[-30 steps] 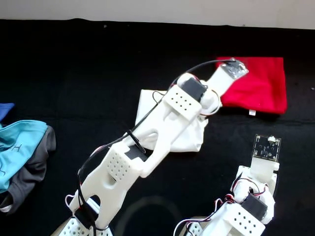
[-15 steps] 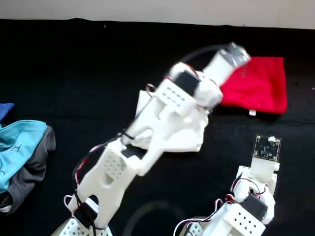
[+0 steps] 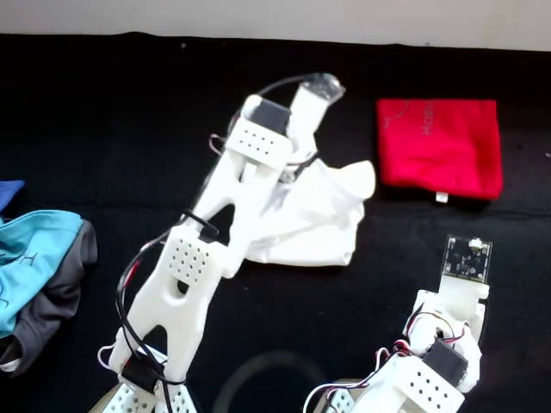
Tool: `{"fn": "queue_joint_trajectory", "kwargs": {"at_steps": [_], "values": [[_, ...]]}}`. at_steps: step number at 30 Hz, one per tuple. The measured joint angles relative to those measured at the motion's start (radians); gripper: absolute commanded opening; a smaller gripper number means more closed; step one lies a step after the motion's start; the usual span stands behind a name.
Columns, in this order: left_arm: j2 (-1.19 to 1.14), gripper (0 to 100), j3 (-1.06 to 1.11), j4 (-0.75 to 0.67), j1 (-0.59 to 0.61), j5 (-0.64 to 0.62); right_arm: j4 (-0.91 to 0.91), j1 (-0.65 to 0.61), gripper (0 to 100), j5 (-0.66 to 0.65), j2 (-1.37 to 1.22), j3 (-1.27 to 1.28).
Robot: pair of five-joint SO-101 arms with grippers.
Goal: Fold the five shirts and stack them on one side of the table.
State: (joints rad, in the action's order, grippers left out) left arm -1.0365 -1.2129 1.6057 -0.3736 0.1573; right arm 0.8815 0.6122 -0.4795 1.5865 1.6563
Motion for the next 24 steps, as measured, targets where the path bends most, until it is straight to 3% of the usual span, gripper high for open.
{"fn": "queue_joint_trajectory", "kwargs": {"at_steps": [10, 13, 24], "values": [[-0.009, 1, 0.0, 0.094, -0.173, 0.0, 0.0, 0.0, 0.7, 0.0, 0.003, 0.0], [0.043, 1, 0.0, 0.135, -0.213, 0.0, 0.0, 0.009, 0.7, 0.055, 0.006, 0.0], [0.112, 1, 0.0, 0.149, -0.216, 0.0, 0.0, 0.058, 0.7, 0.109, 0.006, 0.0]]}}
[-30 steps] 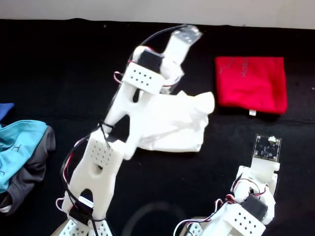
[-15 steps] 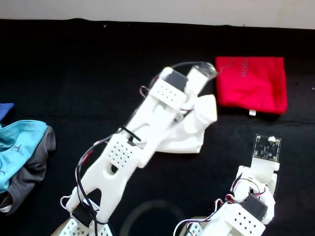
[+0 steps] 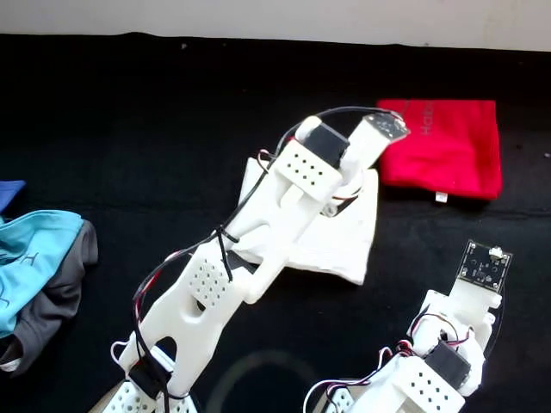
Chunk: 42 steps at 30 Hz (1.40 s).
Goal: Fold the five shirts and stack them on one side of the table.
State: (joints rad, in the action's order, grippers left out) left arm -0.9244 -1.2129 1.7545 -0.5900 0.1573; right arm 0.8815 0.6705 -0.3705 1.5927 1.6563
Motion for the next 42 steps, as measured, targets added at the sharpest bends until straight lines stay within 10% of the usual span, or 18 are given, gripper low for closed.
{"fn": "queue_joint_trajectory", "kwargs": {"at_steps": [23, 42], "values": [[-0.051, 1, -0.009, 0.003, -0.227, 0.0, 0.0, 0.008, 0.7, 0.006, 0.0, 0.0], [-0.15, 1, -0.015, -0.002, 0.054, 0.0, 0.0, 0.008, 0.7, 0.006, 0.0, 0.0]]}}
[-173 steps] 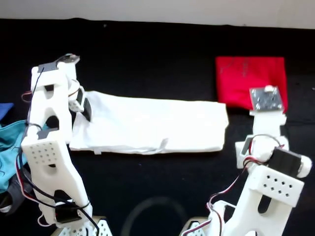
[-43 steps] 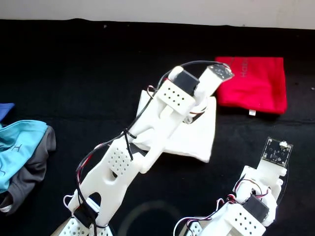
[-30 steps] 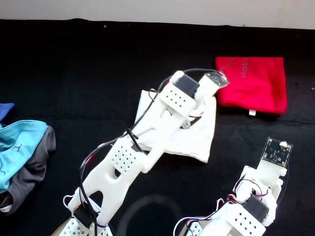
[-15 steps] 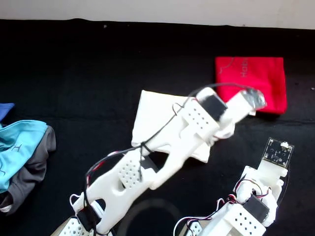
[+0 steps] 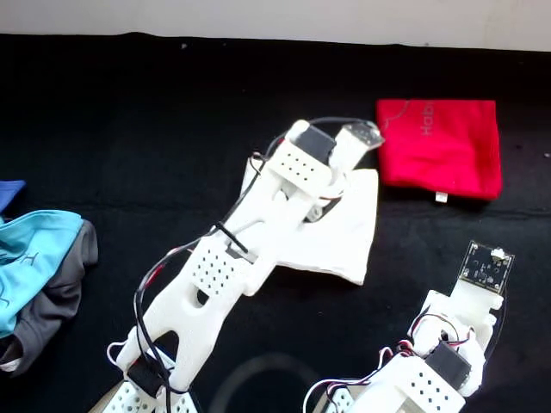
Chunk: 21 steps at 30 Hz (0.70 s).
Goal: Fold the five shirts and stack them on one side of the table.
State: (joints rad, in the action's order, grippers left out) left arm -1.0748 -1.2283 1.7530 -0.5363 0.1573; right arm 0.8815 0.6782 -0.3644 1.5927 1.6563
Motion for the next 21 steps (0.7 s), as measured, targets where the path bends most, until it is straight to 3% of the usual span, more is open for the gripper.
{"fn": "queue_joint_trajectory", "kwargs": {"at_steps": [15, 21], "values": [[0.031, 1, 0.0, 0.002, -0.247, 0.0, 0.0, 0.0, 0.7, 0.0, 0.0, 0.0], [0.164, 1, 0.0, 0.003, -0.273, 0.0, 0.0, 0.0, 0.7, 0.0, 0.0, 0.0]]}}
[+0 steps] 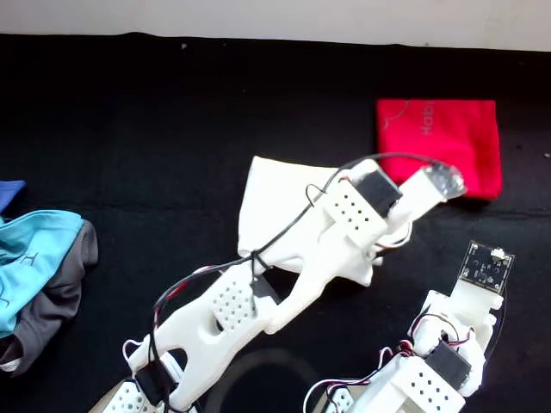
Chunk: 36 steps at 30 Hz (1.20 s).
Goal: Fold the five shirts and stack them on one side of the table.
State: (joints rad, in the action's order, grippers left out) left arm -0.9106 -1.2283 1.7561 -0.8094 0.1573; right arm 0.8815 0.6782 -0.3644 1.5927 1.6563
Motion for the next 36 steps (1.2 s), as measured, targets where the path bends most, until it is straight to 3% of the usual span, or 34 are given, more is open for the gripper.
{"fn": "queue_joint_trajectory", "kwargs": {"at_steps": [9, 21, 31, 36], "values": [[0.017, 1, 0.06, -0.002, 0.049, -0.002, 0.0, 0.0, 0.7, 0.0, 0.0, 0.0], [-0.032, 1, 0.17, -0.002, -0.048, -0.084, 0.0, 0.0, 0.7, 0.0, 0.0, 0.0], [0.112, 1, 0.17, -0.002, 0.137, -0.084, 0.0, 0.0, 0.7, 0.0, 0.0, 0.0], [0.189, 1, 0.183, -0.002, 0.29, -0.084, 0.0, 0.0, 0.7, 0.0, 0.0, 0.0]]}}
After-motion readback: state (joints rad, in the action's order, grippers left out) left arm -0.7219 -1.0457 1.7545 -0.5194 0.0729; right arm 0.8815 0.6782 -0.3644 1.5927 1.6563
